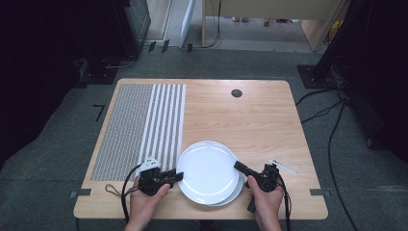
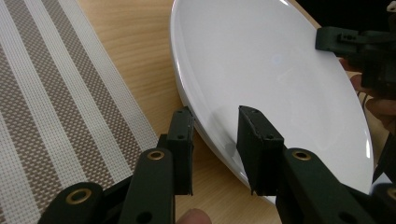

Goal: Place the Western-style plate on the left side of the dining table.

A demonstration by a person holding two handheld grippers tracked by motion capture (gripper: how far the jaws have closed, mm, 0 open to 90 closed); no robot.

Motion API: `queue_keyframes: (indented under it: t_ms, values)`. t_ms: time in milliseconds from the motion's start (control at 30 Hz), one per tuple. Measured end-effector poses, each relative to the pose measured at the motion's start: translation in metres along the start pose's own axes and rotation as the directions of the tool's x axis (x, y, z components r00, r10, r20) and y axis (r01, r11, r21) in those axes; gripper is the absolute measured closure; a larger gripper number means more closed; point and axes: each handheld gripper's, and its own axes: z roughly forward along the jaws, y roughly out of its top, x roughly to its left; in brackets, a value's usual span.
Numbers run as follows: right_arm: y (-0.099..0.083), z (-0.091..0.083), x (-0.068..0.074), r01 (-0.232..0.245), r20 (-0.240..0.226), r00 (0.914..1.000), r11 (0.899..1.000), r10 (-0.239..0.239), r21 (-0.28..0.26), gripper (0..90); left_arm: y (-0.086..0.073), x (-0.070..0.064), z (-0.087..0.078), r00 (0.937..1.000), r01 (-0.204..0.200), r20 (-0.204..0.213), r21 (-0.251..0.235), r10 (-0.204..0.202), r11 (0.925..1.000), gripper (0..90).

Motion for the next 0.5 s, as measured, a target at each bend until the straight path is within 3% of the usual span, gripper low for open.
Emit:
queue_keyframes:
  t_ms: [233, 500]
  values:
    - [0.012, 0.006, 0.013, 0.015, -0.015, 0.9998, 1.0, -0.015, 0.0, 88.4, 0.014, 0.002, -0.008, 0.9999, -0.005, -0.016, -0.022, 0.004, 0.9997, 67.9]
    - [0.028, 0.021, 0.033, 0.046, -0.03, 0.9985, 0.999, -0.046, 0.006, 88.4, 0.034, 0.014, -0.021, 0.9995, 0.005, -0.031, -0.05, -0.006, 0.9987, 68.7]
